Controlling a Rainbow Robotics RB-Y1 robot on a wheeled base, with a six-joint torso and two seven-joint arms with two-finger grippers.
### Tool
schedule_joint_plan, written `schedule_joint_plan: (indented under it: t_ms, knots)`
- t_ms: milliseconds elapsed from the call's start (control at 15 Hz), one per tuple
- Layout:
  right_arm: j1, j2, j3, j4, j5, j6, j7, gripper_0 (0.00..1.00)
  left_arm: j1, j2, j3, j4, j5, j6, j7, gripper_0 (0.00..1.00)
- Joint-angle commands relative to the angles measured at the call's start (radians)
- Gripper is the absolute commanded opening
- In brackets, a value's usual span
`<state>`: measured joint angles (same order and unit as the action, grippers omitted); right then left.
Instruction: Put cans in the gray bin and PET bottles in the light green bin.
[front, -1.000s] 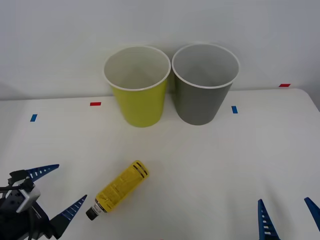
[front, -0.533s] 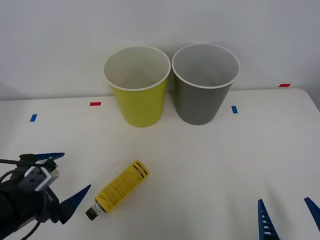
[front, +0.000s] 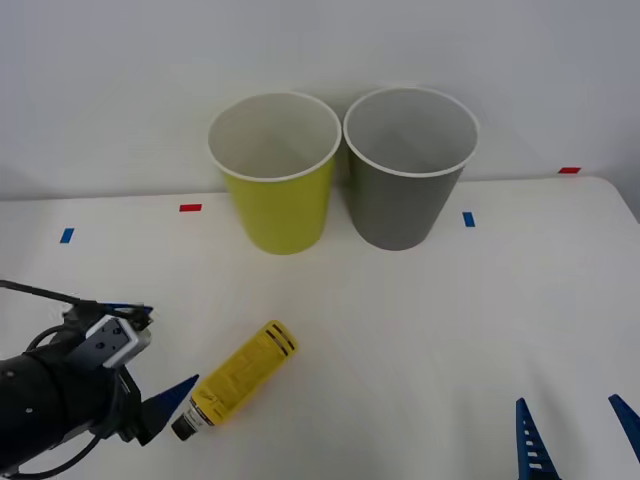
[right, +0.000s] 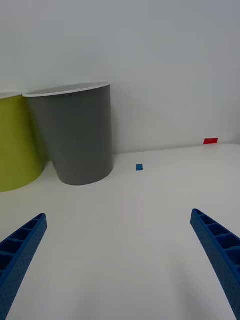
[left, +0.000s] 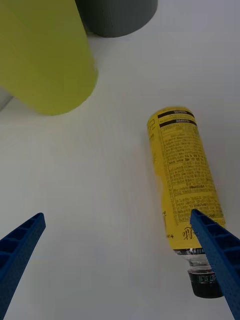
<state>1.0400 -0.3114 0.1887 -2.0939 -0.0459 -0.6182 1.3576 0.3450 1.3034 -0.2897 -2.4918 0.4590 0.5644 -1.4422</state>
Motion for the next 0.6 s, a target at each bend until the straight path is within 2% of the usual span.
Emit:
schedule_joint_plan:
  t_ms: [67,333,467,600]
  knots:
    - [0.0,0.0,0.0,0.0,0.0,0.0,0.0,1.0,-0.153,-0.007,-0.054,-0.033,0.121,0.187,-0.015,1.0]
    - [0.0,0.0,0.0,0.0,0.0,0.0,0.0,1.0,-0.264,-0.058,-0.098,-0.036,0.182,0.315,-0.024,1.0]
    - [0.0,0.0,0.0,0.0,0.0,0.0,0.0,1.0,-0.368,-0.069,-0.184,-0.03,0.221,0.385,-0.01,1.0]
    - [0.0,0.0,0.0,0.0,0.0,0.0,0.0,1.0,-0.454,-0.082,-0.24,0.001,0.26,0.399,0.034,1.0]
